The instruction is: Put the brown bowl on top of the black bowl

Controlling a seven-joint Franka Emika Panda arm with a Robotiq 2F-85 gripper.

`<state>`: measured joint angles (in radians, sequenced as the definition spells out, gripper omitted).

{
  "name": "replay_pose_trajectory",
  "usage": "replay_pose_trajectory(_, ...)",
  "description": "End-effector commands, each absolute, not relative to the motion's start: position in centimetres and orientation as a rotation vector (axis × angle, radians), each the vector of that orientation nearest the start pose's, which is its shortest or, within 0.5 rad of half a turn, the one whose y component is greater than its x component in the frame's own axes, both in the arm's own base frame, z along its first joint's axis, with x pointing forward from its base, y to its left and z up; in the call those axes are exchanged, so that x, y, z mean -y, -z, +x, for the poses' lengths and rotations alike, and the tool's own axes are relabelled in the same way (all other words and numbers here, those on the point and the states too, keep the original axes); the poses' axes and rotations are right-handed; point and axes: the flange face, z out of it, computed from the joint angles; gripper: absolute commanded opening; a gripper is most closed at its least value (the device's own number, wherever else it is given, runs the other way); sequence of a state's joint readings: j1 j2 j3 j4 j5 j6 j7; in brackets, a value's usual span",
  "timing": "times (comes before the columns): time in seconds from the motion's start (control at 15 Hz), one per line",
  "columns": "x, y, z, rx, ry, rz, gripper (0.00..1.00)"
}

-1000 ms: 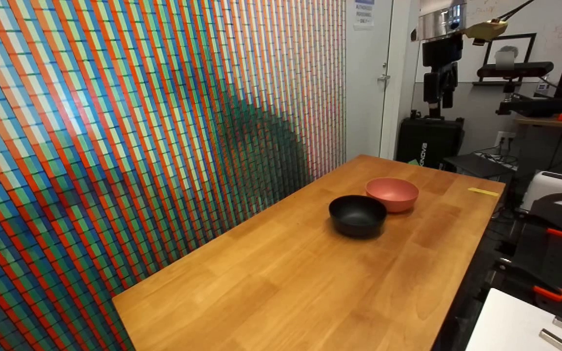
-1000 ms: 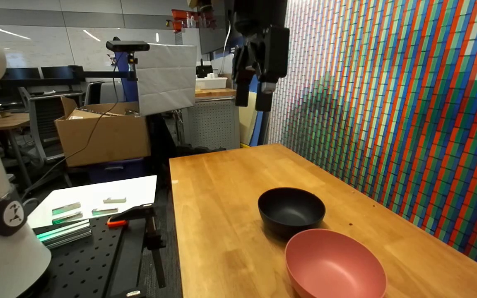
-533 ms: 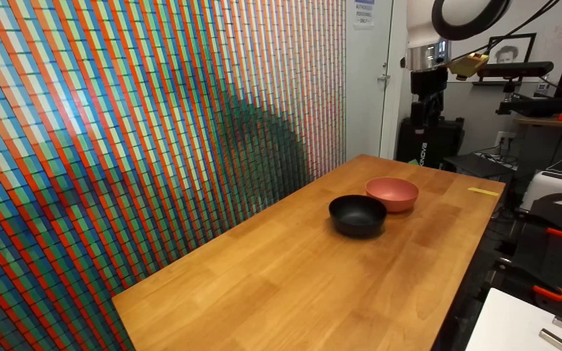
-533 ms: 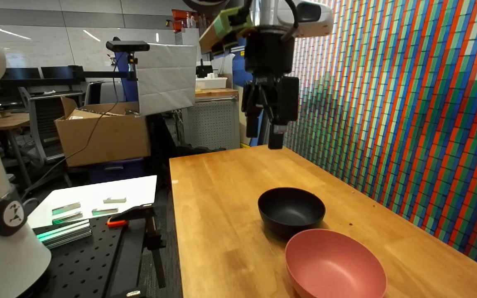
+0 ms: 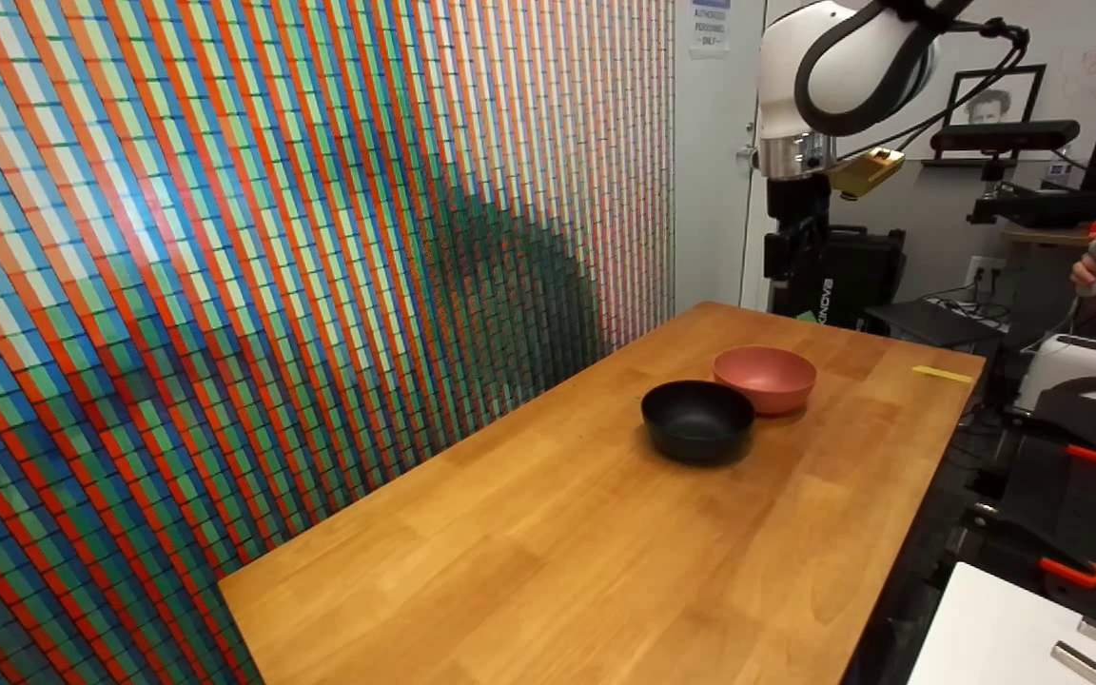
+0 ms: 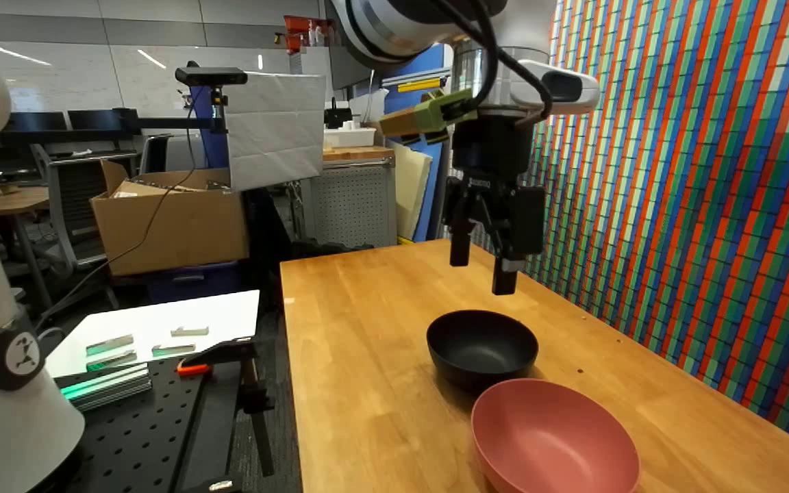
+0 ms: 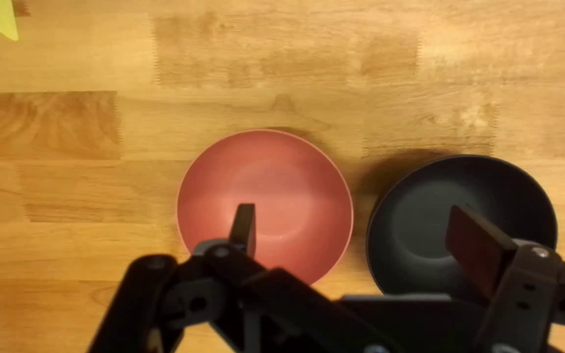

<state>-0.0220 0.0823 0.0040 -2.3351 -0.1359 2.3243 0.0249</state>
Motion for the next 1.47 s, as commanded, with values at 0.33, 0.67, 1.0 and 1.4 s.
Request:
replay_pose_trajectory(0.33,2.6,-22.1,57.0,0.010,-0.278,-3.229,1.00)
replay_pose_trajectory(0.67,1.2,-17.0,59.1,-0.006,-0.358,-3.223,1.00)
replay_pose_trajectory(1.0,-0.4,-14.4,61.4,-0.045,-0.342,-3.220,1.00)
replay_pose_trajectory(1.4,0.6,-13.3,62.8,-0.111,-0.344,-3.236,1.00)
